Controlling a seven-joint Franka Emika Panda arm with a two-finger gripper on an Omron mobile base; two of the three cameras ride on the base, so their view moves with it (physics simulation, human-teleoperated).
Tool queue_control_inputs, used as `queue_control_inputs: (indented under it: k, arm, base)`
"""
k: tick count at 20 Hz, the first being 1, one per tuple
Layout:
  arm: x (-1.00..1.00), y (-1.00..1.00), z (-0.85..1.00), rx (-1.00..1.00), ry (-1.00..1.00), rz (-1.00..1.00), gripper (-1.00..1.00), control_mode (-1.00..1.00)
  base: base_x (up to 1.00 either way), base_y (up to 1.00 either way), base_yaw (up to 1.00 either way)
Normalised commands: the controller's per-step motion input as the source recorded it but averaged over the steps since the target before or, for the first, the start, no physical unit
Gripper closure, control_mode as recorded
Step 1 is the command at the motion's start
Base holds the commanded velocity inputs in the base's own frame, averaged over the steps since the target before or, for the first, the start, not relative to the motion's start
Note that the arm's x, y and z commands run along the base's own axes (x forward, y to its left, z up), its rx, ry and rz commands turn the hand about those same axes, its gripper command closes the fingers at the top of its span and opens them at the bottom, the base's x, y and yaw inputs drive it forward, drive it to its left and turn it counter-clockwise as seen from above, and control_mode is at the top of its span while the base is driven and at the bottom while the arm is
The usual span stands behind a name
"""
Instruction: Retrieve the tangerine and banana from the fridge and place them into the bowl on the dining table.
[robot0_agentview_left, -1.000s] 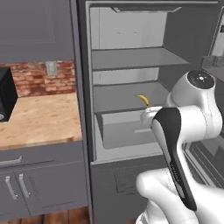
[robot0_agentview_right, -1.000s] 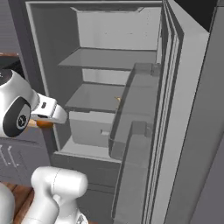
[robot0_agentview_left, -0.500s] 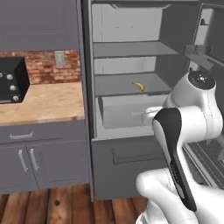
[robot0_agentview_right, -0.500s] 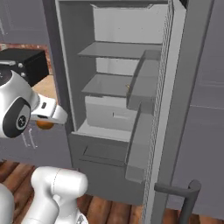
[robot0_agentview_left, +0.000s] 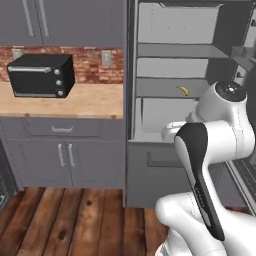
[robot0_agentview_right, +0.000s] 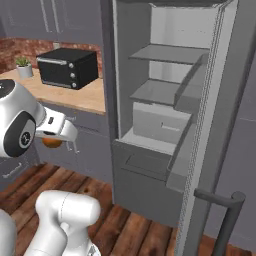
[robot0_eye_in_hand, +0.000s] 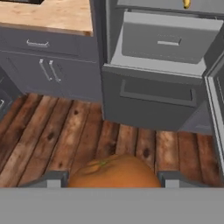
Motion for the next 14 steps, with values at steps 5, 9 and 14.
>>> queue_control_inputs:
  k: [5, 9, 14]
  arm:
    - [0.0, 0.0, 0.0, 0.0, 0.0, 0.0, 1.0, 1.0]
    - [0.0, 0.0, 0.0, 0.0, 0.0, 0.0, 1.0, 1.0]
    - [0.0, 0.0, 0.0, 0.0, 0.0, 0.0, 1.0, 1.0]
  base:
    - [-0.66, 0.03, 0.38]
    - [-0.68, 0.05, 0.39]
    - [-0.67, 0.11, 0.38]
